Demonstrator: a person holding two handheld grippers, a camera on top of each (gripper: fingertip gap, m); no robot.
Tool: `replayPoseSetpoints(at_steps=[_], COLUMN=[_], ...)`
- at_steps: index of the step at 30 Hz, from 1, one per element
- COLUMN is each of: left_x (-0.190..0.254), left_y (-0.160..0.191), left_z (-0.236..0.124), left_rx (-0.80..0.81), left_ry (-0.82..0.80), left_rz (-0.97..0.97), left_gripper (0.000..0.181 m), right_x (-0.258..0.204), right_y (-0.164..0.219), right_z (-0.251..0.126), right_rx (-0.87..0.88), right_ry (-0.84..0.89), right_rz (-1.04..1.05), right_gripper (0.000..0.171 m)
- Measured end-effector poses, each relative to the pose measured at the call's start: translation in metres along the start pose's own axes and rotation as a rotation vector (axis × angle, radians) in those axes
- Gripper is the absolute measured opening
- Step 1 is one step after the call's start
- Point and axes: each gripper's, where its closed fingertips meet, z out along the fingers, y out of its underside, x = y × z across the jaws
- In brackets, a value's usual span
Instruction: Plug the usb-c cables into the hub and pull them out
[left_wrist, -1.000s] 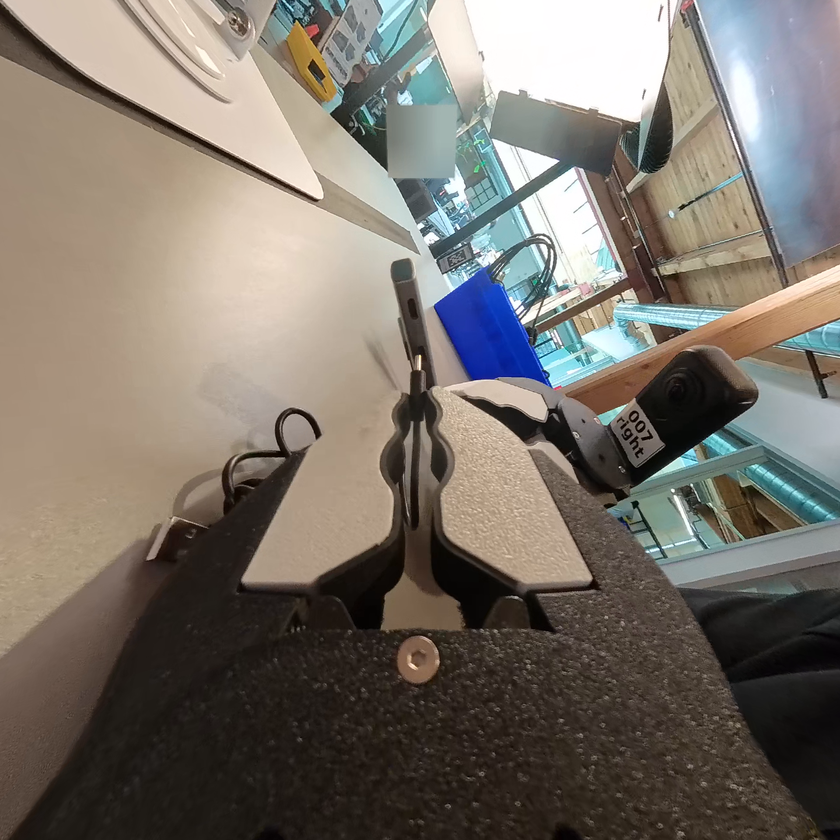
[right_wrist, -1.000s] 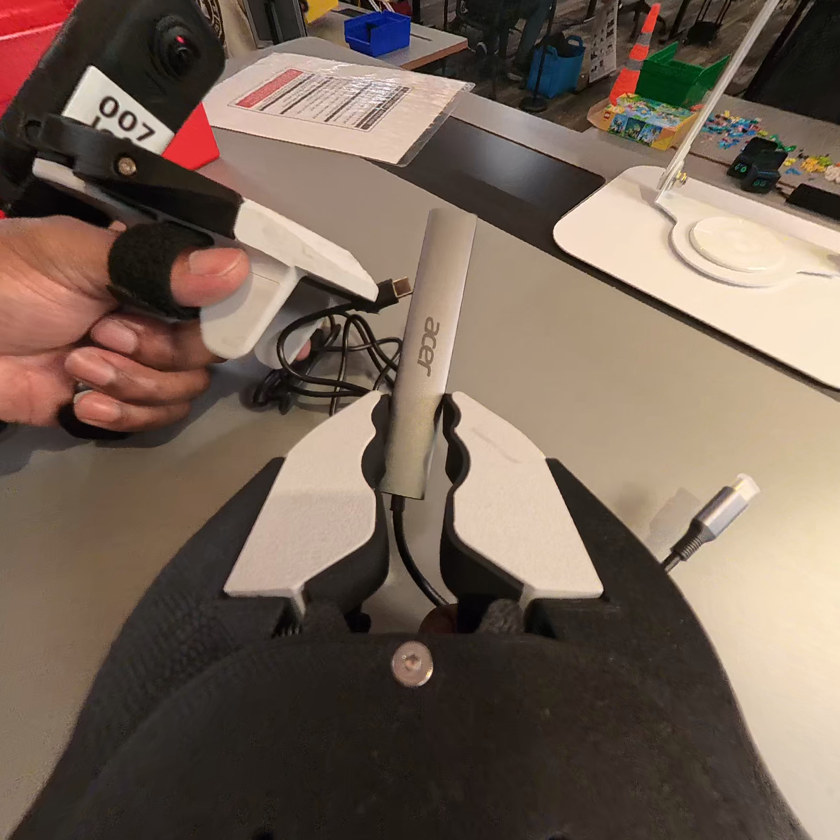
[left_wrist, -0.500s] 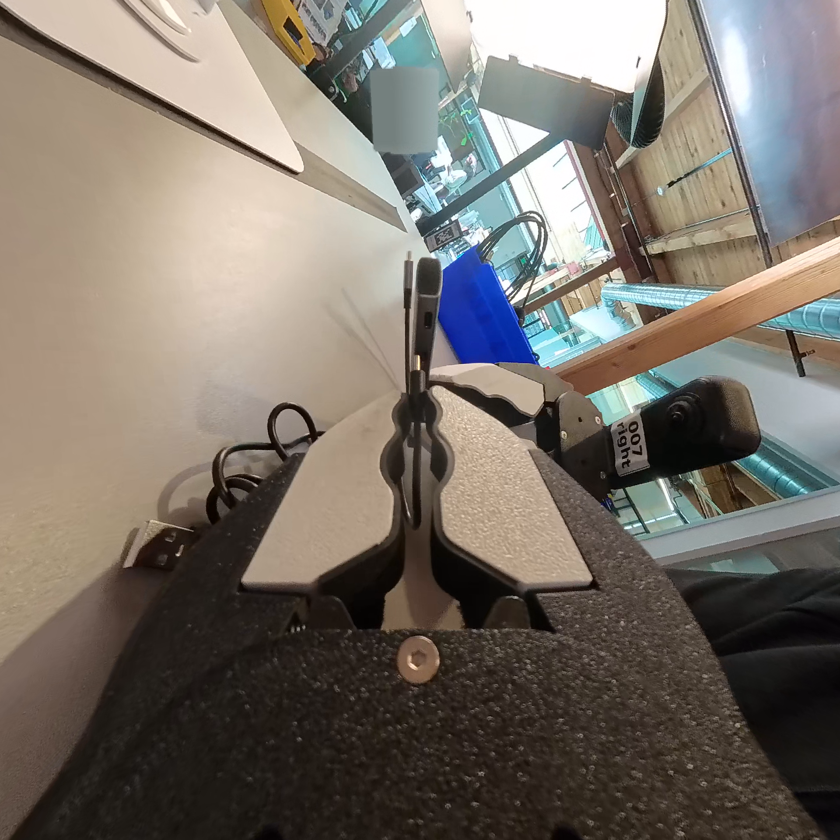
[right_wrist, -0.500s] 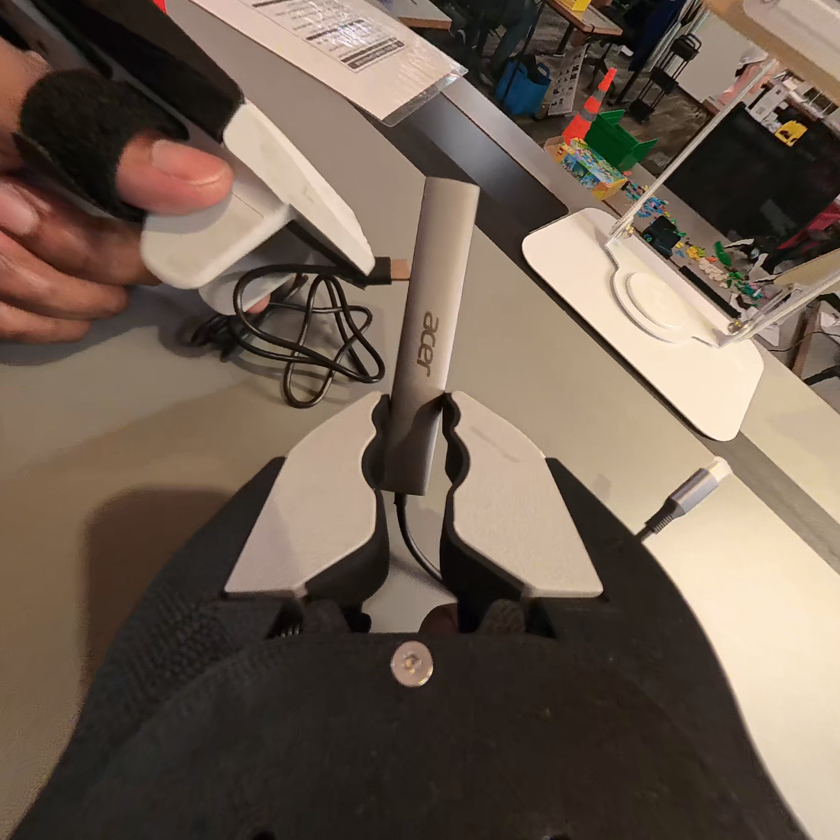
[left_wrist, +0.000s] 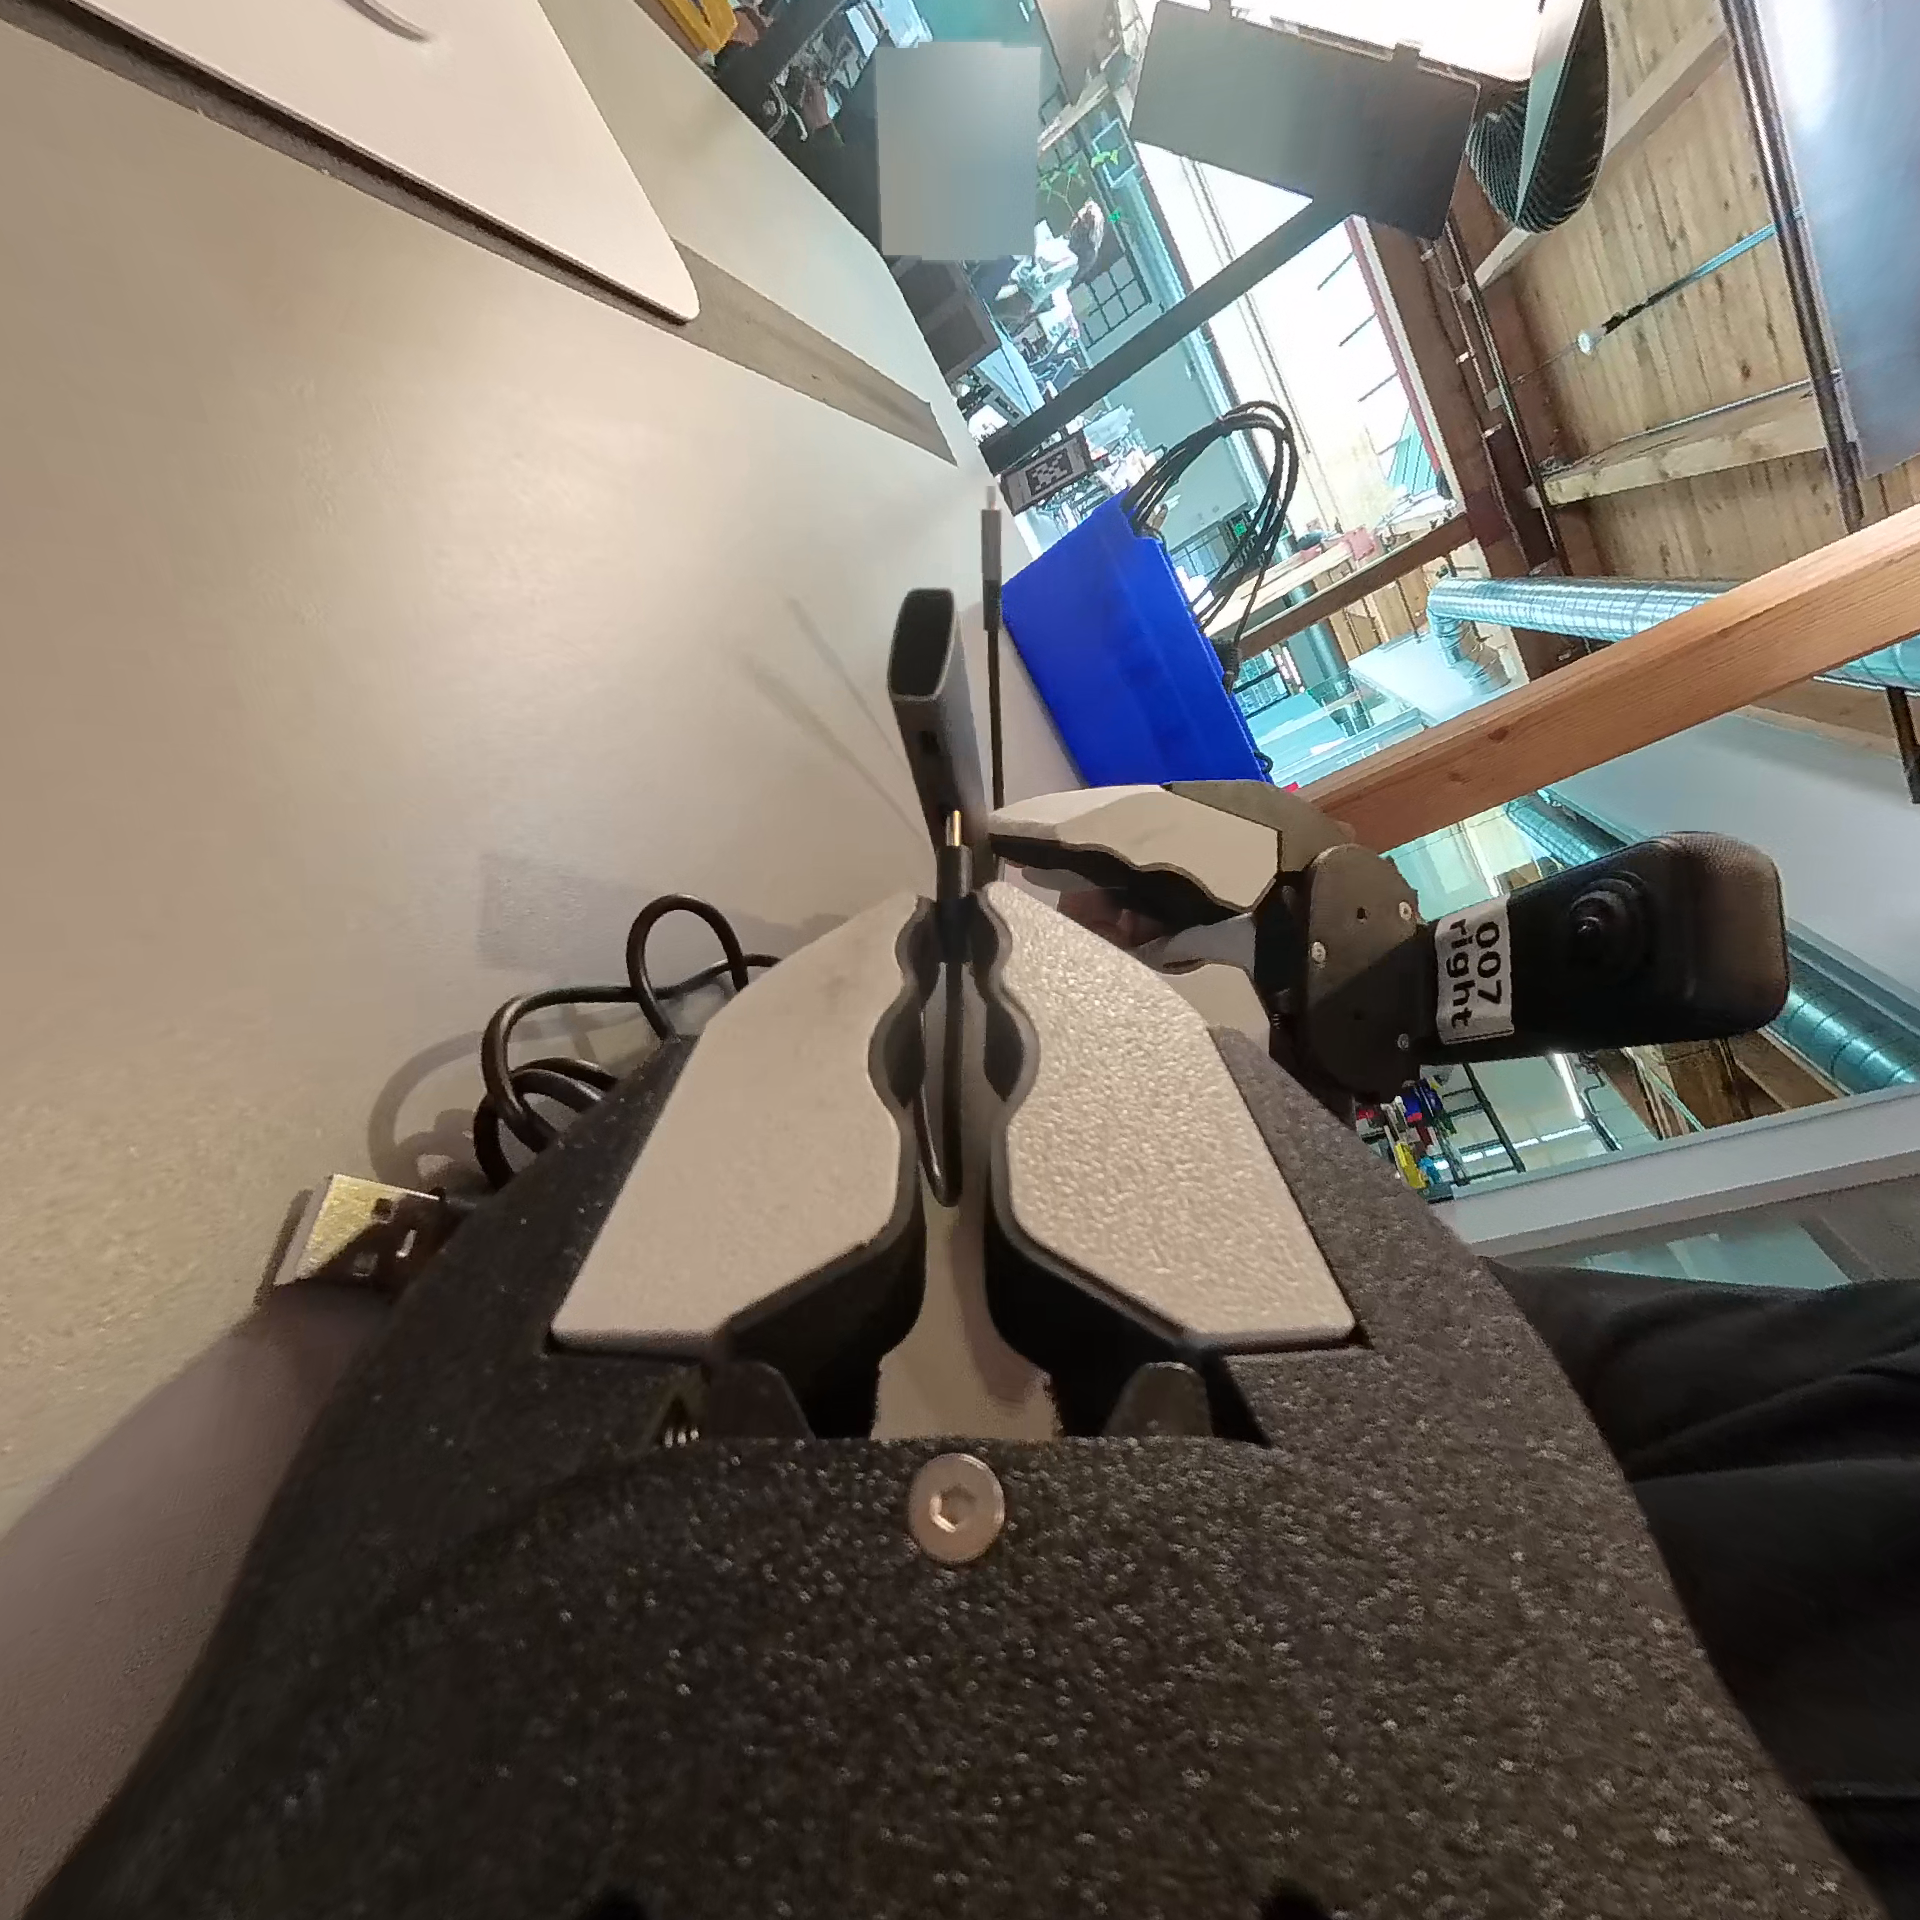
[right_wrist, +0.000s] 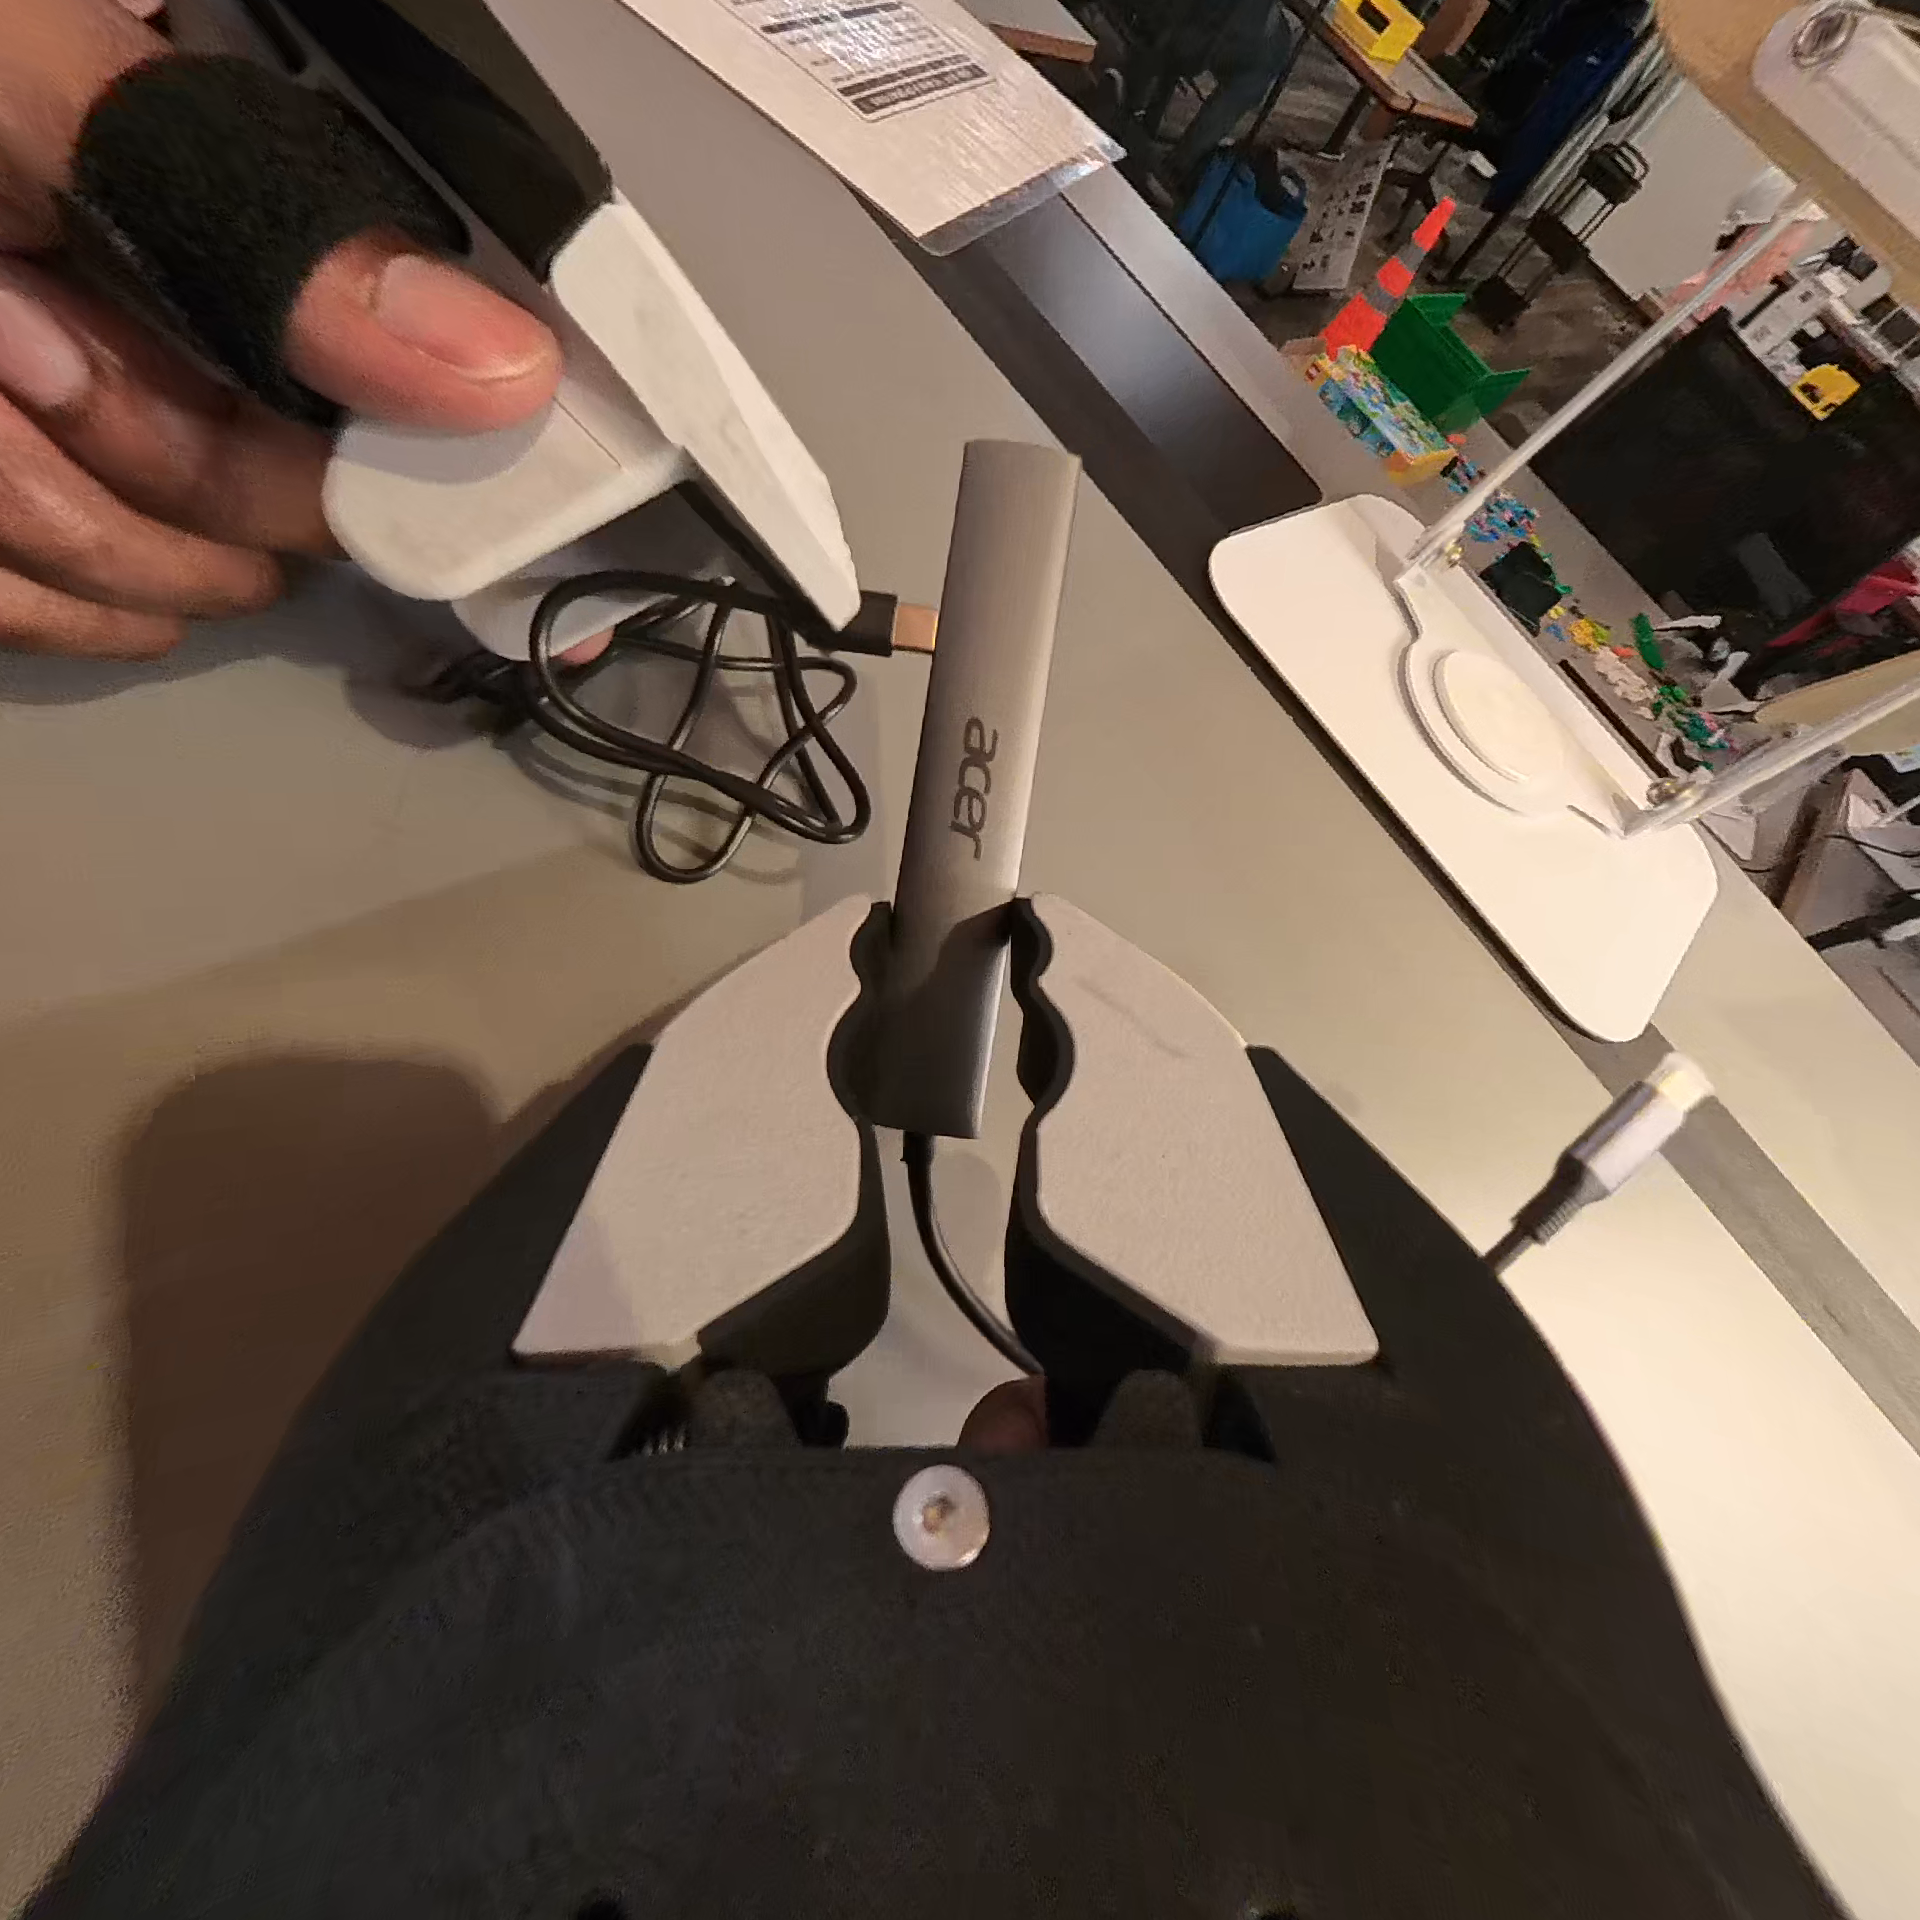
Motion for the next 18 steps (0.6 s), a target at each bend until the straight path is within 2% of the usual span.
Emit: replayPoseSetpoints(at_steps=[7, 18], left_x=[0.002, 0.0041], left_y=[0.0059, 0.0064], left_z=[0.0017, -0.0001], left_rx=[-0.042, -0.047], left_ry=[0.018, 0.054], left_rz=[-0.004, -0.041], left_gripper=[0.006, 0.006], right_x=[-0.0022, -0.0032], right_y=[0.0015, 0.0005], right_z=[-0.0048, -0.0097], right_rx=[0.04, 0.081], right_ry=[-0.089, -0.112], right_rz=[0.044, 0.007], right_gripper=[0.022, 0.022])
